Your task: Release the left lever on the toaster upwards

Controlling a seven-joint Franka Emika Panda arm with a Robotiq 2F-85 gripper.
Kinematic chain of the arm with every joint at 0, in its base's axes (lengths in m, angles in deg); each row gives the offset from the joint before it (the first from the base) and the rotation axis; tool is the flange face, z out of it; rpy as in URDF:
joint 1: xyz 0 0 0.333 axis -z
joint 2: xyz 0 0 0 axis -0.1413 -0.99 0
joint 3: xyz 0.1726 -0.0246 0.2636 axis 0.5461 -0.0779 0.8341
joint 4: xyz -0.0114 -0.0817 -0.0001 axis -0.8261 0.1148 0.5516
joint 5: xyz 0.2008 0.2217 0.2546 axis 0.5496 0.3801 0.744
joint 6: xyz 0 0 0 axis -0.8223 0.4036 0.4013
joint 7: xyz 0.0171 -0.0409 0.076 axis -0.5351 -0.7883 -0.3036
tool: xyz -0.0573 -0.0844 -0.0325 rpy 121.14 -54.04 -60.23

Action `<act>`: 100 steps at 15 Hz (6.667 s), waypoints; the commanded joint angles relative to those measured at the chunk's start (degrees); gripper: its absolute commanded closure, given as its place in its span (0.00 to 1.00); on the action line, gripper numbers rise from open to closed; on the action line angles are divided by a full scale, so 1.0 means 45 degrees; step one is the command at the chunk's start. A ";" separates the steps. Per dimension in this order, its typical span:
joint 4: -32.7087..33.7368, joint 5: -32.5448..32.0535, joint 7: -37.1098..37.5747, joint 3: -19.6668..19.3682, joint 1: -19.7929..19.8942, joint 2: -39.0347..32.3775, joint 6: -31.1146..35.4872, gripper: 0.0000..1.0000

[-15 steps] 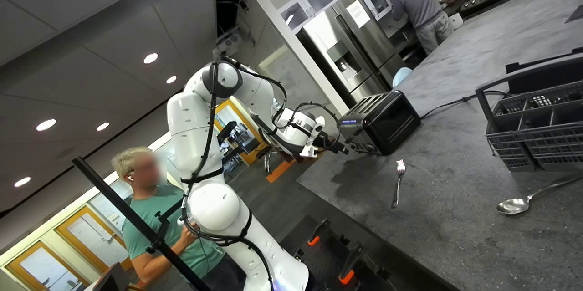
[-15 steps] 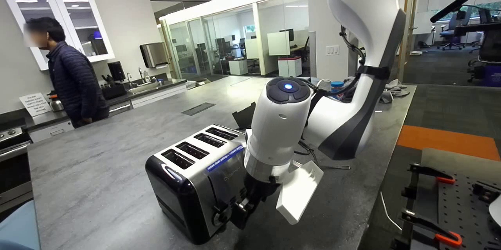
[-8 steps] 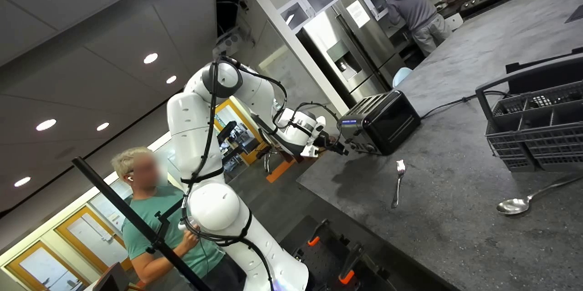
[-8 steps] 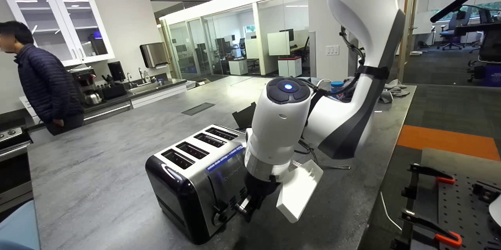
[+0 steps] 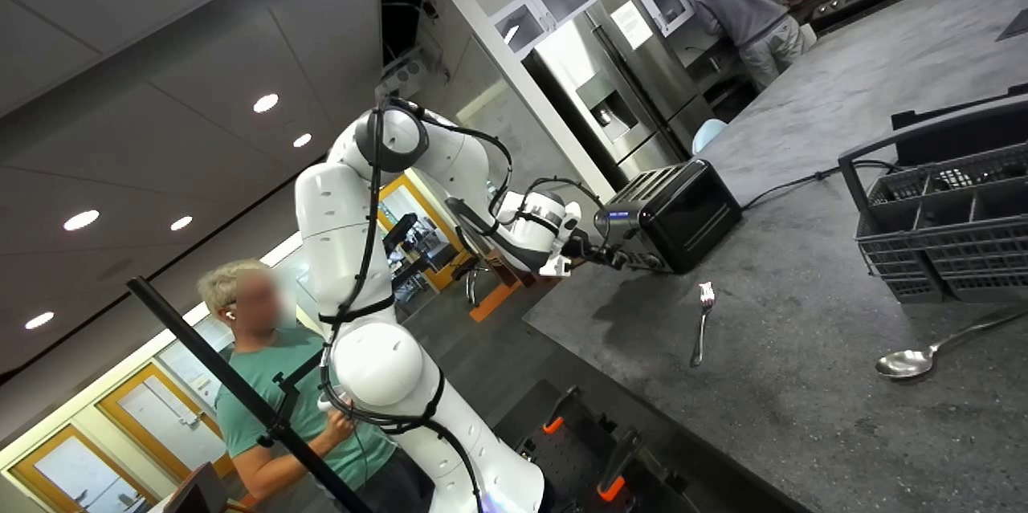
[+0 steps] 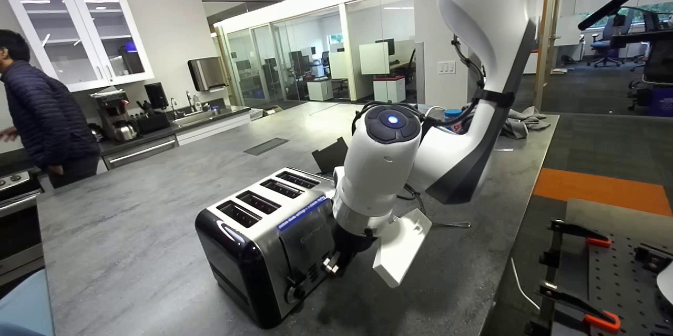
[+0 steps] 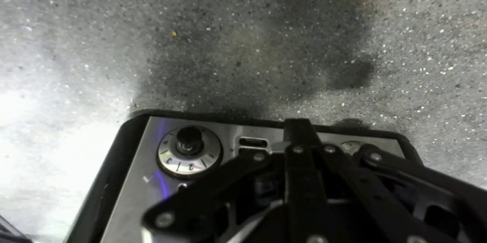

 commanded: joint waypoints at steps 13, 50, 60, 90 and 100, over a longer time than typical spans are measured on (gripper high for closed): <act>0.0570 -0.0384 0.0587 -0.0144 -0.0443 -0.0643 -0.0266 1.00; 0.2586 -0.5372 0.5962 -0.1090 -0.1483 -0.2420 -0.0963 1.00; 0.2509 -0.6697 0.7699 -0.1040 -0.1466 -0.2245 -0.1312 1.00; -0.3235 -0.3361 0.4406 0.0287 -0.1396 0.4942 -0.2371 1.00; -0.4248 -0.3458 0.3712 0.0204 -0.1411 0.7146 -0.1744 1.00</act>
